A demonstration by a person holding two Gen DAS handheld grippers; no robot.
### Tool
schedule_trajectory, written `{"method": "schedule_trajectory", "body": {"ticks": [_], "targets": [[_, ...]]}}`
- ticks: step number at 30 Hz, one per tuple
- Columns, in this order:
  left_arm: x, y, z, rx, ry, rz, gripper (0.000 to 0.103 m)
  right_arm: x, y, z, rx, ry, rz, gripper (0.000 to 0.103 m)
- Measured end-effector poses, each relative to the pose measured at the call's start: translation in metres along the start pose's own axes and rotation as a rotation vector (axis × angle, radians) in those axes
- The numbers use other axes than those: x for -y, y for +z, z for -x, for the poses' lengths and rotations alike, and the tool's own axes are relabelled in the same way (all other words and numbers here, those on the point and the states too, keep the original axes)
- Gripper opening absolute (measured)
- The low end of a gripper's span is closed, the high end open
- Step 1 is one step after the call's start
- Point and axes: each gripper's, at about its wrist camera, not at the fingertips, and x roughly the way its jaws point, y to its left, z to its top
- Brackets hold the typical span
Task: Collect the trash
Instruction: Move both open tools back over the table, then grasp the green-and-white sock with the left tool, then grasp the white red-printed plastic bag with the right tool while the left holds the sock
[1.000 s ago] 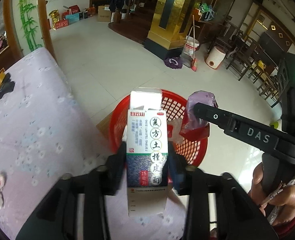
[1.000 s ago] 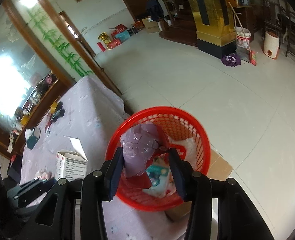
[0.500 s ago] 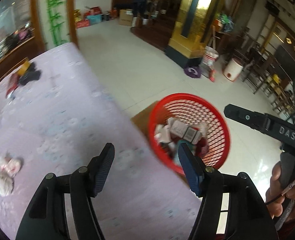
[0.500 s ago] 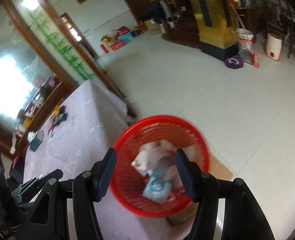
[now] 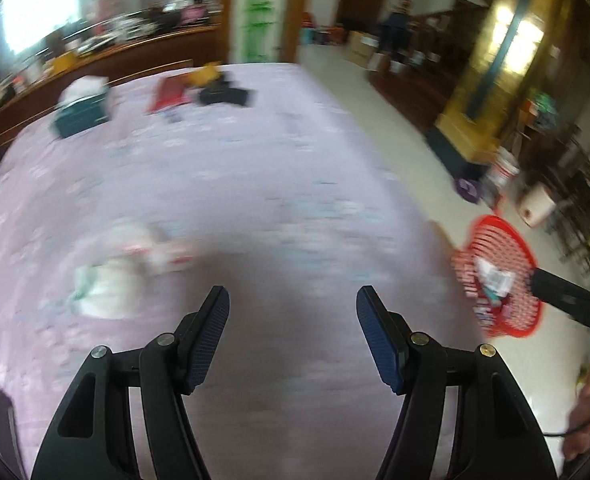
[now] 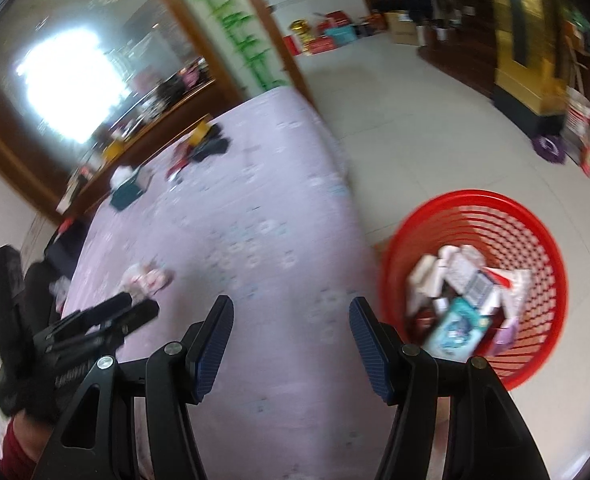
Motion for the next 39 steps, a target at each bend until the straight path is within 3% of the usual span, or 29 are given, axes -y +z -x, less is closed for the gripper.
{"method": "schedule_trajectory", "body": {"ticks": [7,10,16,18,19,20,28,39], "targets": [[-0.104,-0.003,-0.022,-0.043,0.18,0.097,0.065,-0.038,-0.008,-0.005,-0.023,0.014,0.064,0.065],[-0.118,-0.005,-0.043,-0.075,0.181,0.085,0.065,-0.048,-0.013,-0.006,-0.028,0.005,0.072,0.065],[-0.121,-0.008,-0.078,-0.076,0.25,0.048,0.064,-0.063,-0.015,-0.012,-0.045,-0.005,0.098,0.065],[-0.127,-0.01,-0.081,-0.057,0.231,0.074,0.046,-0.071,-0.015,-0.015,-0.049,-0.002,0.117,0.065],[-0.133,-0.01,-0.084,-0.055,0.215,0.092,0.032,-0.077,-0.015,-0.018,-0.053,0.0,0.13,0.065],[-0.137,-0.012,-0.083,-0.049,0.205,0.112,0.03,-0.084,-0.016,-0.021,-0.059,0.006,0.143,0.065],[-0.156,-0.037,-0.036,0.028,0.182,0.15,0.026,-0.151,-0.008,-0.071,-0.087,0.084,0.313,0.065],[-0.17,-0.078,0.025,0.054,0.236,0.158,0.027,-0.243,-0.004,-0.2,-0.159,0.089,0.585,0.064]]}}
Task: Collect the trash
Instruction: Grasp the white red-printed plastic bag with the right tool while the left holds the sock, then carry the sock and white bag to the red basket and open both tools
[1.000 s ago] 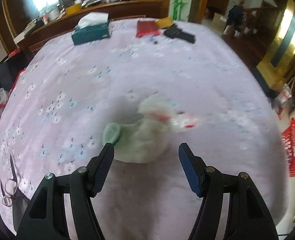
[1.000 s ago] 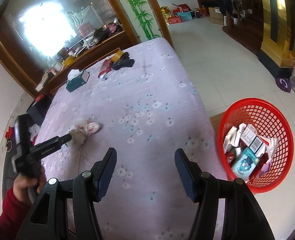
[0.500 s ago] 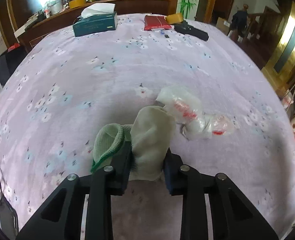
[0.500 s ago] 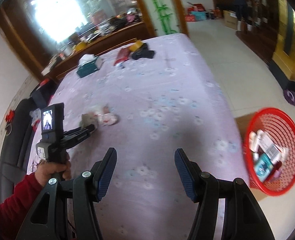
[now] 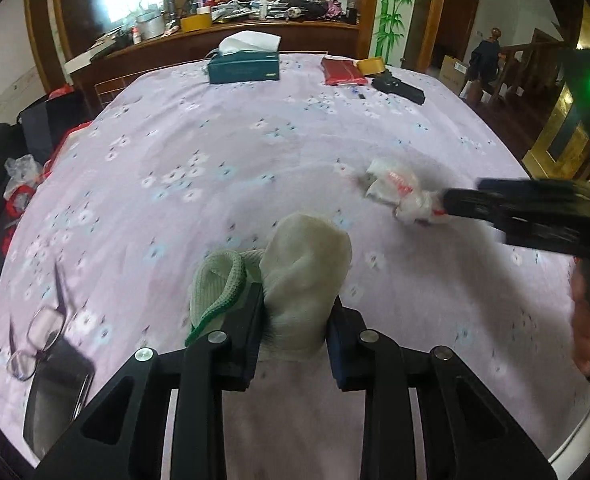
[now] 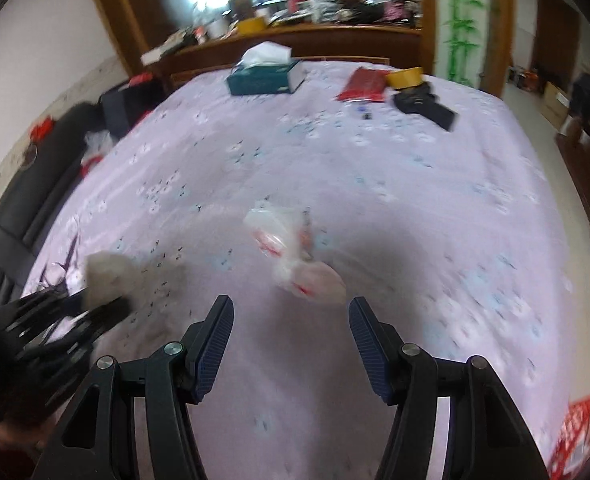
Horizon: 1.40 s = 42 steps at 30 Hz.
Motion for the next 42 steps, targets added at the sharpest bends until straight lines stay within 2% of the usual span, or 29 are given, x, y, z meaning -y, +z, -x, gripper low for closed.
{"method": "schedule_trajectory", "body": {"ticks": [5,7,10,15,21,23,28,32,37,42], "targets": [[-0.008,-0.008,0.006,-0.004,0.02,0.015,0.027,-0.011,0.014,-0.044,-0.051,-0.027,0.062,0.064],[-0.009,-0.01,0.007,-0.007,0.019,0.014,0.027,-0.013,0.016,-0.054,-0.056,-0.07,0.078,0.064],[-0.007,-0.01,0.006,-0.008,0.02,0.016,0.027,-0.015,0.02,-0.059,-0.06,-0.082,0.096,0.064],[0.003,-0.007,-0.001,-0.018,0.006,0.012,0.027,-0.02,0.021,-0.066,-0.069,-0.172,0.153,0.063],[0.018,-0.006,-0.004,-0.013,-0.006,-0.007,0.027,-0.002,0.023,-0.074,-0.094,-0.243,0.134,0.052],[0.019,-0.006,-0.004,-0.014,-0.004,-0.008,0.027,0.011,0.022,-0.078,-0.128,-0.224,0.084,0.033],[0.018,-0.006,-0.002,-0.011,0.006,-0.004,0.027,0.03,0.013,-0.063,-0.096,-0.152,-0.035,0.032],[0.021,-0.005,0.0,-0.01,0.012,-0.001,0.027,0.026,0.003,-0.035,-0.06,-0.109,-0.044,0.031],[0.033,-0.005,0.005,0.001,0.001,-0.025,0.027,0.017,-0.021,0.005,-0.026,-0.055,-0.066,0.031],[0.05,-0.003,0.012,0.016,-0.026,-0.05,0.027,0.023,-0.051,0.04,0.001,-0.03,-0.157,0.031]]}}
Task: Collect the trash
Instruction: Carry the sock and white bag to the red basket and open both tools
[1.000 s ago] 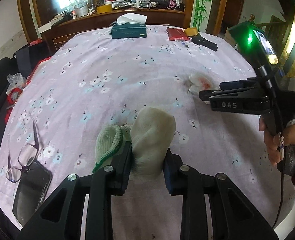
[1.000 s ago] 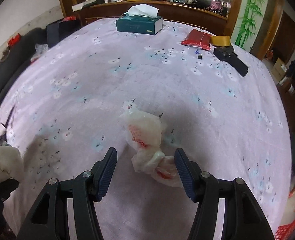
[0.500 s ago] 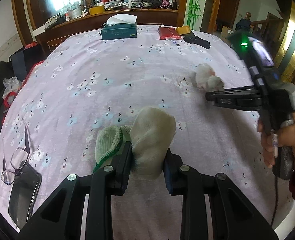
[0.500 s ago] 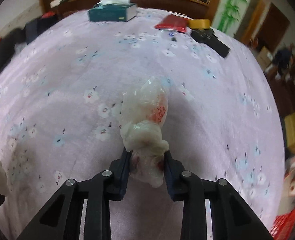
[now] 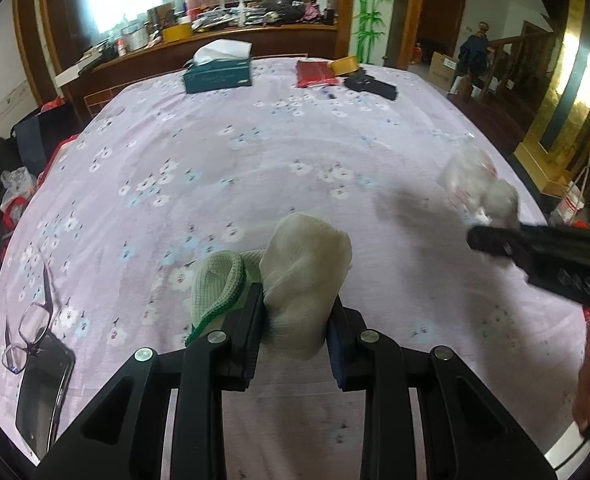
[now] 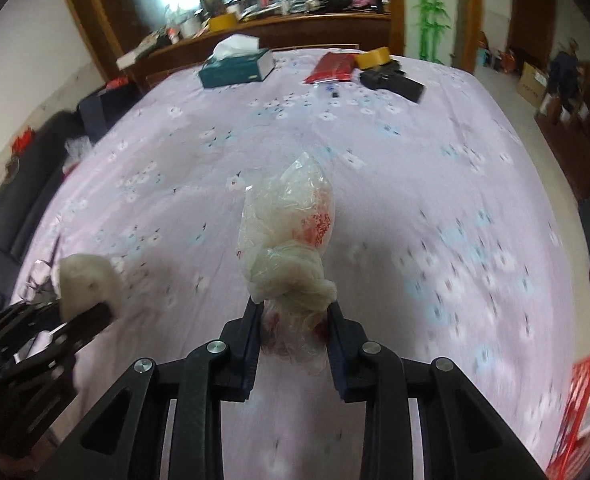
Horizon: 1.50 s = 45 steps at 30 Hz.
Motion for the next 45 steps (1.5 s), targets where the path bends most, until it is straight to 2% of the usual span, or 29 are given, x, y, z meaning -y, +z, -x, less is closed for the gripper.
{"method": "schedule_trajectory", "body": {"ticks": [7,13,28,45], "targets": [[0.03,0.006,0.011,0.032,-0.031,-0.057,0.027,0.011,-0.043,0.047,0.054,-0.028,-0.089,0.032],[0.058,0.011,0.018,0.043,-0.056,-0.108,0.027,0.026,-0.062,0.07,0.074,-0.044,-0.141,0.032],[0.113,0.016,0.026,0.066,-0.105,-0.218,0.027,0.061,-0.078,0.11,0.128,-0.088,-0.23,0.032],[0.136,0.016,0.025,0.065,-0.114,-0.262,0.027,0.076,-0.082,0.117,0.131,-0.097,-0.26,0.032]]}}
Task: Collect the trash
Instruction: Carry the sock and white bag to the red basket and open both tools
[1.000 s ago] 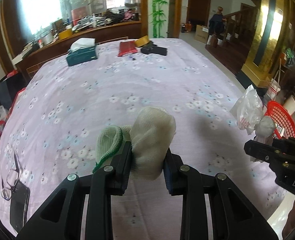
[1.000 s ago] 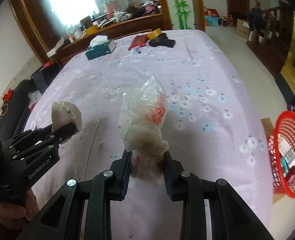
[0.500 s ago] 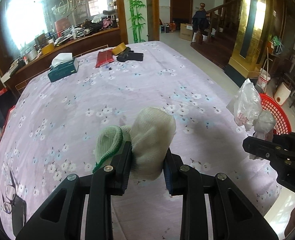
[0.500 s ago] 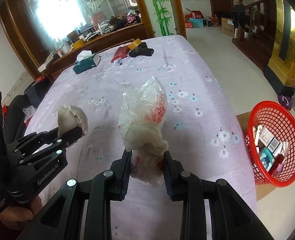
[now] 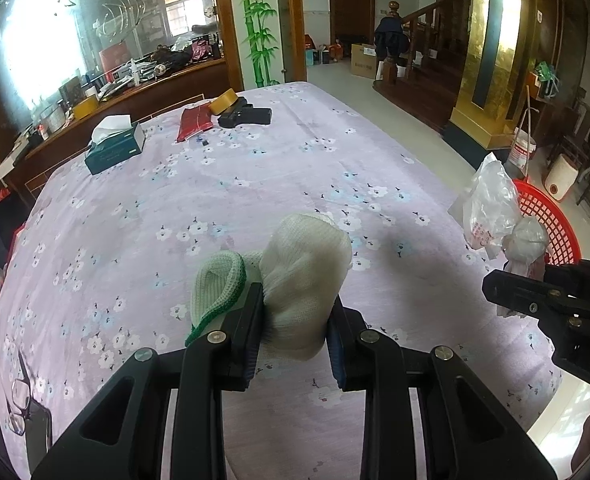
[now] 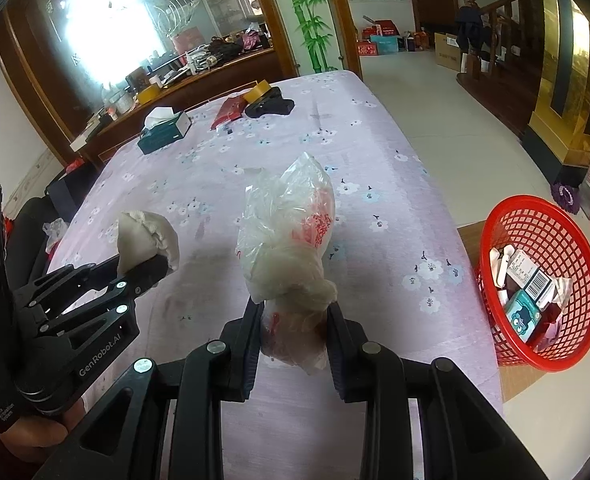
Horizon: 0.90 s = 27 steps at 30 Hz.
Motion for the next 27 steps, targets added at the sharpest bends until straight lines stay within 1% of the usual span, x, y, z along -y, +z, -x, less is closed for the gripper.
{"method": "schedule_trajectory", "body": {"ticks": [18,27], "targets": [[0.017,0.005,-0.006,-0.002,-0.019,-0.043,0.027,0.019,-0.003,0.008,0.01,-0.016,-0.041,0.032],[0.033,0.009,-0.008,-0.002,-0.039,-0.076,0.027,0.034,-0.007,0.015,0.021,-0.031,-0.075,0.032]]}}
